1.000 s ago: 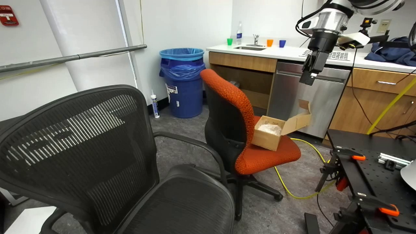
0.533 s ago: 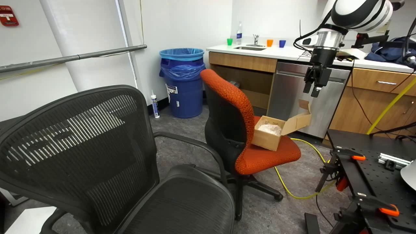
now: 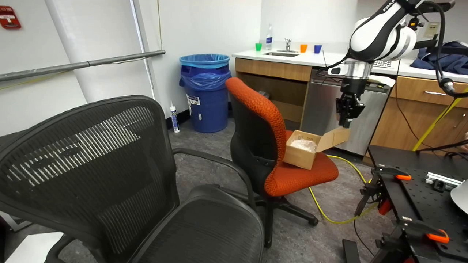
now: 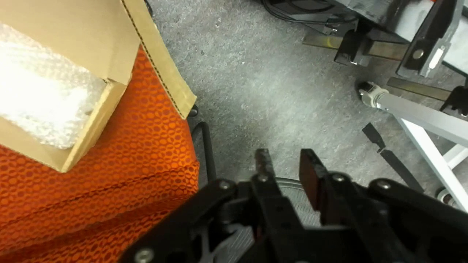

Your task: Remove the box from the orange chair and place it on the black chair

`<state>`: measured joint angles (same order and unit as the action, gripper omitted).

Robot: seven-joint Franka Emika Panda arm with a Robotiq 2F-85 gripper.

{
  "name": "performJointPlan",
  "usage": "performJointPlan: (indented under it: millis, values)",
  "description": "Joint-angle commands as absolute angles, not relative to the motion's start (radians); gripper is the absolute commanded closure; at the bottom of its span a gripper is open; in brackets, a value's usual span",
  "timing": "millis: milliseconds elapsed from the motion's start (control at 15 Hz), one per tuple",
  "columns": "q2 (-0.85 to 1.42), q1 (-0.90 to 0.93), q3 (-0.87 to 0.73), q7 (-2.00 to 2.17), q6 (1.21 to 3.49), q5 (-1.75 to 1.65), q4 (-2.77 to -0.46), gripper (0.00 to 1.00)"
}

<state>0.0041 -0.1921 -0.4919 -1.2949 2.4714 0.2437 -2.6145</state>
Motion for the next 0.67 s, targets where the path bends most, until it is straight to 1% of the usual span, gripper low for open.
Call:
performJointPlan:
  millis: [0,267,333,600]
  values:
    - [0.096,-0.236,-0.384,-1.482,2.533,0.381,-2.578,1.0]
    - [0.173,-0.274,-0.263,-1.673,2.634,0.549,-2.527,1.0]
    - [0.197,-0.246,-0.276,-1.729,2.654,0.603,-2.507,1.0]
    - [0.286,-0.279,-0.223,-1.912,2.708,0.771,-2.418,1.0]
